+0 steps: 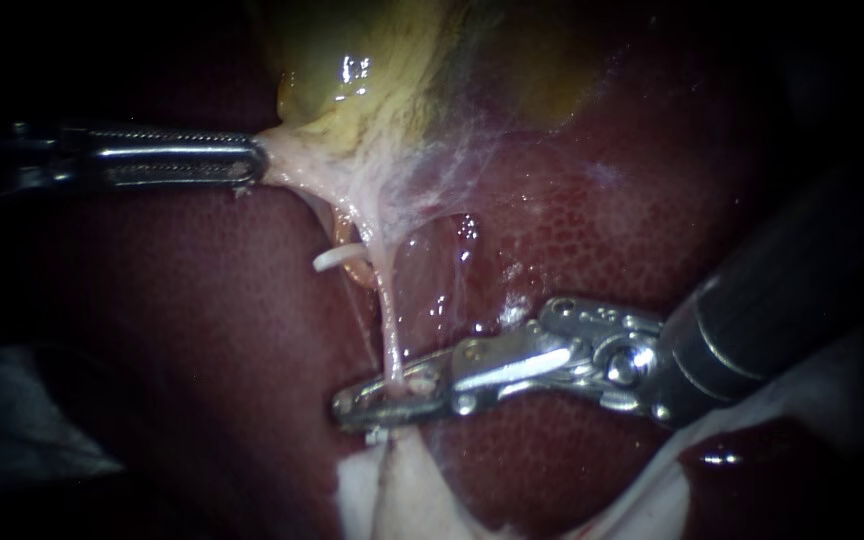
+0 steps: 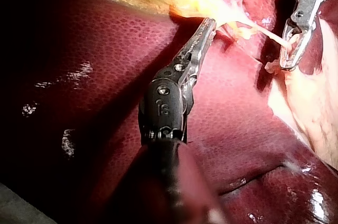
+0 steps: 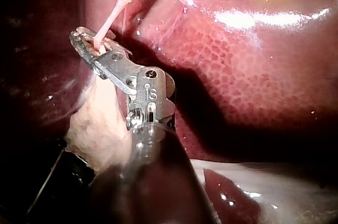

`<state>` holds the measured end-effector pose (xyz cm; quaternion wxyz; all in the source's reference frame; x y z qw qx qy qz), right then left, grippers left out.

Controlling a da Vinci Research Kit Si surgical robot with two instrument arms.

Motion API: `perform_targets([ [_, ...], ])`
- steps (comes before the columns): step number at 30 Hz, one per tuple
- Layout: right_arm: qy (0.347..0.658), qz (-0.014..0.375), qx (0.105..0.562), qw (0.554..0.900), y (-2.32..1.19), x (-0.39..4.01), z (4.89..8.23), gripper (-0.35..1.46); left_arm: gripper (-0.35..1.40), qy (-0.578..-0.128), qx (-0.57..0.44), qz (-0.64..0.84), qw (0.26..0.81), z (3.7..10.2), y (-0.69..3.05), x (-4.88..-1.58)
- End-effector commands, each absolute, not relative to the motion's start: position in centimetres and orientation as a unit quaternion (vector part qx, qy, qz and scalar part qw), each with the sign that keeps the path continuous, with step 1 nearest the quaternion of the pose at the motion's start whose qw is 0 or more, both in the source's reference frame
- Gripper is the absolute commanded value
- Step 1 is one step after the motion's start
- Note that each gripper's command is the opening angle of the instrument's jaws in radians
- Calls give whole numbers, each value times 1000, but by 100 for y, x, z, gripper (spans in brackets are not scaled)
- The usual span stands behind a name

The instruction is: Clipping first clip right tube

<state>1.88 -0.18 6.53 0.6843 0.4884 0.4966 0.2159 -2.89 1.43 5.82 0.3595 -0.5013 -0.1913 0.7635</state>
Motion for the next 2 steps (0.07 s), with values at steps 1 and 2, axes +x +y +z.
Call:
perform_targets([
  [1,497,216,488,684,-18,188,653,-35,-35,-191,-501,763,360,582,143,-289],
  [2,497,216,488,684,-18,187,653,-35,-35,-191,-501,763,360,582,143,-289],
])
